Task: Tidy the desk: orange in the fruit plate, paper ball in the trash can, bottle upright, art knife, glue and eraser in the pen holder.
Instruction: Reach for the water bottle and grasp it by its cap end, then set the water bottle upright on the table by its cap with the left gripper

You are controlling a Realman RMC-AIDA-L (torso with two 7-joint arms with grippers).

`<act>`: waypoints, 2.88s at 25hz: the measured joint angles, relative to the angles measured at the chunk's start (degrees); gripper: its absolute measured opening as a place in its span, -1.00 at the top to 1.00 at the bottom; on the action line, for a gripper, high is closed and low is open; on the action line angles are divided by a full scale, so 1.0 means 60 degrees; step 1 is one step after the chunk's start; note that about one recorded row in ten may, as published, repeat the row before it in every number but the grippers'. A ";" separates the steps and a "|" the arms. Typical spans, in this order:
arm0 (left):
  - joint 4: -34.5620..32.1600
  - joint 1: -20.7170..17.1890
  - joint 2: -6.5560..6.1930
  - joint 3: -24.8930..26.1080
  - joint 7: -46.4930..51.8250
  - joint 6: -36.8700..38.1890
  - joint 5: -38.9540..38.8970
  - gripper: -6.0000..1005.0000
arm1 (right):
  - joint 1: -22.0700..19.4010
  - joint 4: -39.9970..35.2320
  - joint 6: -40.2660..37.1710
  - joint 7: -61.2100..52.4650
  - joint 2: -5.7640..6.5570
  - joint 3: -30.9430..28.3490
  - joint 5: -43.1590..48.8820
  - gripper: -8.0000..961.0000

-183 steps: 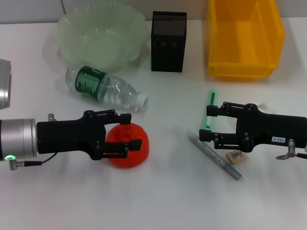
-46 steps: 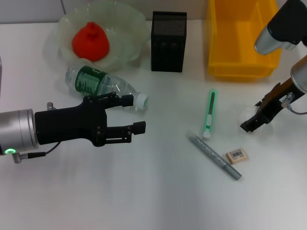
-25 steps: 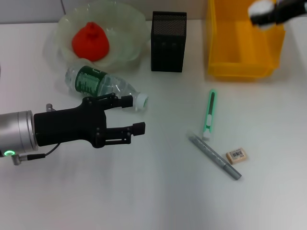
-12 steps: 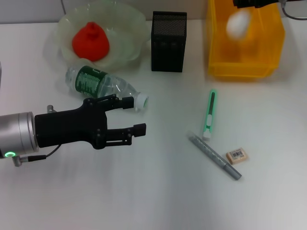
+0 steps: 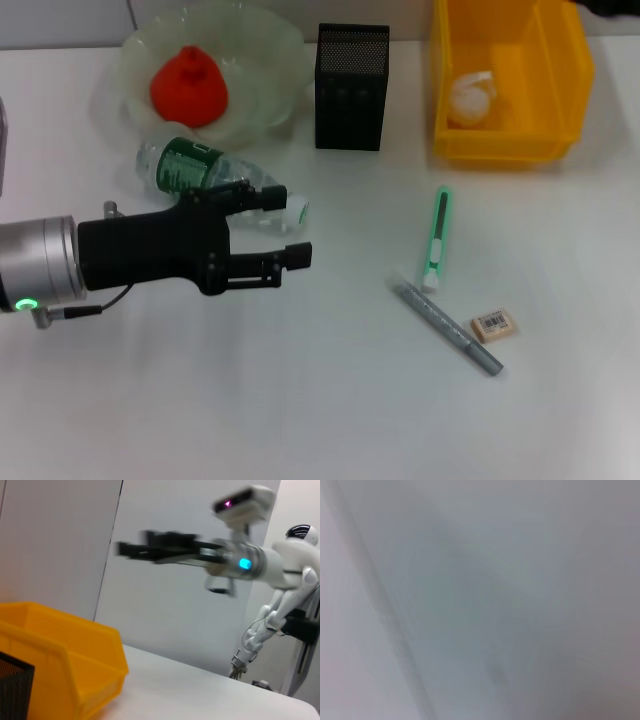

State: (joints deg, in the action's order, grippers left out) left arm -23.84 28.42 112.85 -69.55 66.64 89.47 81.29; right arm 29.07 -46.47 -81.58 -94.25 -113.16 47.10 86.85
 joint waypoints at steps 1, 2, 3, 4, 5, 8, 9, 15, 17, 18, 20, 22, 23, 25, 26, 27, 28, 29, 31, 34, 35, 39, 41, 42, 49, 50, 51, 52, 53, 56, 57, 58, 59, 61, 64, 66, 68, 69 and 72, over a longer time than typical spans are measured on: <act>-0.0074 0.0092 -0.0001 0.0067 -0.0028 -0.0085 0.0023 -0.59 | -0.0083 0.0684 -0.0796 0.0737 0.0184 -0.0016 -0.0418 -0.68; -0.0120 0.0133 -0.0004 0.0074 -0.0018 -0.0119 0.0034 -0.59 | -0.0128 0.1246 -0.1348 0.1346 0.0324 -0.0015 -0.0605 -0.68; -0.0163 0.0194 -0.0014 0.0081 0.0012 -0.0173 0.0058 -0.59 | -0.0182 0.1850 -0.1865 0.1939 0.0463 0.0000 -0.0688 -0.68; -0.0193 0.0282 -0.0040 0.0086 0.0058 -0.0217 0.0068 -0.59 | -0.0236 0.2357 -0.2212 0.2433 0.0551 0.0026 -0.0612 -0.68; -0.0201 0.0388 -0.0077 0.0079 0.0103 -0.0263 0.0083 -0.59 | -0.0307 0.2647 -0.2364 0.2887 0.0573 0.0053 -0.0274 -0.68; -0.0222 0.0708 -0.0213 -0.0008 0.0262 -0.0479 0.0155 -0.59 | -0.0550 0.2939 -0.2294 0.3818 0.0410 0.0041 0.0917 -0.67; -0.0253 0.0776 -0.0242 -0.0025 0.0321 -0.0544 0.0236 -0.59 | -0.0658 0.2939 -0.2130 0.4088 0.0262 0.0021 0.1384 -0.67; -0.1164 0.1331 -0.0236 0.0103 0.1052 -0.1339 0.2047 -0.58 | -0.1166 0.2896 -0.1074 0.5198 -0.0353 -0.0010 0.2309 -0.67; -0.1893 0.1557 -0.0145 0.0107 0.1698 -0.1676 0.3004 -0.58 | -0.1244 0.2925 -0.0877 0.5308 -0.0425 -0.0010 0.2339 -0.67; -0.2199 0.1669 -0.0093 0.0107 0.1973 -0.1764 0.3389 -0.58 | -0.1265 0.2960 -0.0806 0.5320 -0.0443 -0.0010 0.2351 -0.67; -0.2861 0.1931 0.0068 0.0116 0.2290 -0.1901 0.4294 -0.58 | -0.1267 0.3019 -0.0665 0.5320 -0.0456 -0.0020 0.2370 -0.67; -0.3401 0.2181 0.0253 0.0123 0.2360 -0.1999 0.5220 -0.58 | -0.1232 0.3081 -0.0561 0.5225 -0.0465 -0.0022 0.2382 -0.67; -0.3685 0.2346 0.0416 0.0120 0.2378 -0.2060 0.5829 -0.58 | -0.1215 0.3098 -0.0547 0.5160 -0.0466 -0.0022 0.2380 -0.67; -0.3974 0.2613 0.0626 0.0122 0.2430 -0.2162 0.6804 -0.58 | -0.1193 0.3119 -0.0539 0.4997 -0.0467 -0.0025 0.2366 -0.67; -0.4076 0.2765 0.0742 0.0120 0.2459 -0.2219 0.7389 -0.57 | -0.1179 0.3121 -0.0538 0.4914 -0.0471 -0.0026 0.2366 -0.67; -0.4168 0.2899 0.0835 0.0106 0.2479 -0.2290 0.7901 -0.57 | -0.1168 0.3121 -0.0538 0.4860 -0.0478 -0.0028 0.2365 -0.67; -0.4214 0.2976 0.0887 0.0077 0.2481 -0.2369 0.8252 -0.57 | -0.1157 0.3123 -0.0534 0.4816 -0.0491 -0.0028 0.2365 -0.67; -0.4282 0.3090 0.0941 -0.0144 0.2486 -0.2595 0.8705 -0.57 | -0.1147 0.3123 -0.0526 0.4784 -0.0518 -0.0028 0.2365 -0.67; -0.4300 0.3130 0.0941 -0.0495 0.2492 -0.2868 0.8875 -0.57 | -0.1141 0.3119 -0.0518 0.4771 -0.0563 -0.0030 0.2365 -0.67; -0.4317 0.3209 0.0939 -0.0898 0.2514 -0.3238 0.9250 -0.57 | -0.1132 0.3115 -0.0515 0.4756 -0.0594 -0.0093 0.2365 -0.67; -0.4317 0.3259 0.0955 -0.1004 0.2524 -0.3322 0.9465 -0.57 | -0.1129 0.3119 -0.0514 0.4746 -0.0594 -0.0116 0.2366 -0.67; -0.4268 0.3340 0.0984 -0.1638 0.2614 -0.3745 0.9849 -0.56 | -0.1126 0.3104 -0.0514 0.4615 -0.0594 -0.0134 0.2368 -0.67; -0.4259 0.3309 0.0987 -0.1973 0.2637 -0.4008 0.9899 -0.56 | -0.1130 0.3083 -0.0514 0.4575 -0.0593 -0.0134 0.2371 -0.67; -0.4250 0.3302 0.0988 -0.2062 0.2641 -0.4091 0.9913 -0.56 | -0.1135 0.3076 -0.0514 0.4561 -0.0593 -0.0134 0.2372 -0.67; -0.4087 0.3273 0.1010 -0.2578 0.2650 -0.4496 0.9968 -0.56 | -0.1158 0.3061 -0.0564 0.4523 -0.0593 -0.0131 0.2449 -0.67; -0.4078 0.3261 0.1013 -0.2664 0.2649 -0.4553 0.9973 -0.56 | -0.1169 0.3058 -0.0572 0.4520 -0.0592 -0.0131 0.2449 -0.67; -0.4071 0.3251 0.1019 -0.2738 0.2650 -0.4585 0.9980 -0.48 | -0.1178 0.3056 -0.0582 0.4516 -0.0593 -0.0130 0.2448 -0.67; -0.4067 0.3247 0.1026 -0.2803 0.2651 -0.4607 0.9983 -0.41 | -0.1185 0.3056 -0.0589 0.4513 -0.0592 -0.0131 0.2446 -0.67; -0.4055 0.3247 0.1032 -0.2863 0.2672 -0.4626 0.9986 -0.34 | -0.1195 0.3056 -0.0599 0.4510 -0.0593 -0.0130 0.2439 -0.67; -0.4004 0.3246 0.1040 -0.3123 0.2812 -0.4754 0.9994 -0.12 | -0.1212 0.3057 -0.0616 0.4504 -0.0582 -0.0131 0.2426 -0.67; -0.3996 0.3245 0.1041 -0.3207 0.2858 -0.4780 1.0005 -0.10 | -0.1221 0.3056 -0.0616 0.4499 -0.0576 -0.0130 0.2420 -0.67; -0.3999 0.3241 0.1041 -0.3253 0.2880 -0.4799 1.0007 -0.08 | -0.1231 0.3058 -0.0617 0.4495 -0.0573 -0.0130 0.2414 -0.67; -0.4035 0.3216 0.1041 -0.3286 0.2889 -0.4797 1.0001 -0.05 | -0.1243 0.3059 -0.0619 0.4492 -0.0568 -0.0130 0.2410 -0.67; -0.4187 0.3136 0.1041 -0.3303 0.2920 -0.4731 0.9960 -0.01 | -0.1261 0.3061 -0.0630 0.4490 -0.0562 -0.0131 0.2404 -0.67; -0.4790 0.2896 0.1040 -0.3307 0.3170 -0.4473 0.9811 0.06 | -0.1269 0.3061 -0.0672 0.4488 -0.0544 -0.0131 0.2401 -0.67; -0.5250 0.2728 0.1025 -0.3245 0.3371 -0.4181 0.9621 0.11 | -0.1270 0.3061 -0.0726 0.4488 -0.0527 -0.0130 0.2397 -0.67; -0.5730 0.2561 0.0990 -0.2939 0.3570 -0.3732 0.9313 0.11 | -0.1270 0.3061 -0.0767 0.4488 -0.0518 -0.0130 0.2391 -0.67; -0.5950 0.2481 0.0981 -0.2687 0.3627 -0.3485 0.9156 0.11 | -0.1269 0.3058 -0.0781 0.4488 -0.0517 -0.0131 0.2388 -0.67; -0.6351 0.2260 0.0980 -0.1845 0.3702 -0.2929 0.8751 0.11 | -0.1255 0.3050 -0.0879 0.4488 -0.0509 -0.0131 0.2385 -0.67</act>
State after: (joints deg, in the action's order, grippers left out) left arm -61.95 41.98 118.73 -80.62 88.85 71.90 133.79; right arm 21.54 -28.17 -86.86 -67.32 -116.21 46.32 101.16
